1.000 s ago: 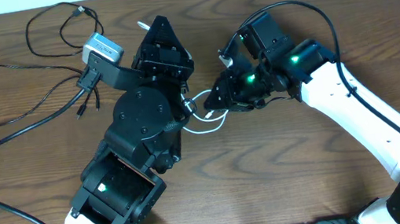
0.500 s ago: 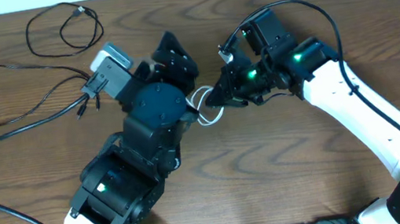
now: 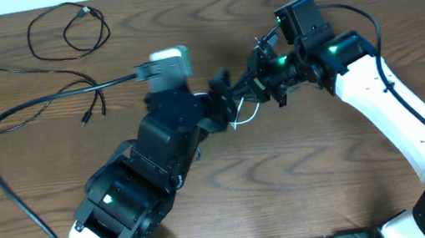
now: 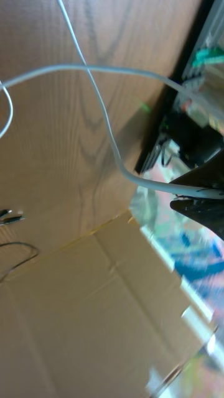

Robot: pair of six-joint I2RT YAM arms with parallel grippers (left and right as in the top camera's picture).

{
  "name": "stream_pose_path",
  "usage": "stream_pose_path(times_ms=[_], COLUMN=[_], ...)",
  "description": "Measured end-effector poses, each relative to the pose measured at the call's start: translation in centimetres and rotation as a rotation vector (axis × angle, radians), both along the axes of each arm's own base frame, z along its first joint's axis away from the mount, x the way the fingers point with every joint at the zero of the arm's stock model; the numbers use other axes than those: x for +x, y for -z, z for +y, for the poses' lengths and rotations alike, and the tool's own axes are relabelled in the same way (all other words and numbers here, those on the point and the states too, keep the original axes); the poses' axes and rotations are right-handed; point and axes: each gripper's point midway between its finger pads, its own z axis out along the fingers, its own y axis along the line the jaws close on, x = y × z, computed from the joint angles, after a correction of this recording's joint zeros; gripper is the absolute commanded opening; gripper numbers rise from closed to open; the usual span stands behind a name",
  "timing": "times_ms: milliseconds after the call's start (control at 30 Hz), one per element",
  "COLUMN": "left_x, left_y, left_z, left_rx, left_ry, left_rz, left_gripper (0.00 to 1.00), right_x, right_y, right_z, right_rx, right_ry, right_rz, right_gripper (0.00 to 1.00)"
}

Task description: Untangle cables

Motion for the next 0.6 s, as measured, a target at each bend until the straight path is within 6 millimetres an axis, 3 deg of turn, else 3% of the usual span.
stream_pose_path(times_ms=[133,233,600], left_x=[-2.1,-2.8,-4.3], left_y=[1.3,3.3,6.7], left_z=[-3.0,-4.3,-4.2], left_rx=[0.049,0.123,0.335], left_ry=[0.250,0.370,0.551], left_rz=[0.037,0.078,0.105], left_gripper=[0.82,0.82,0.82], right_x=[0.6,0.8,3.3], right_y=[-0.4,-0.5,-1.2], right_z=[0.1,0.1,-3.6], right_rx=[0.018,0.028,0.079], right_ry=[0.071,0.096,0.189], right_rz=[0.078,0.109,0.137], right_gripper=[0.02,0.02,0.02])
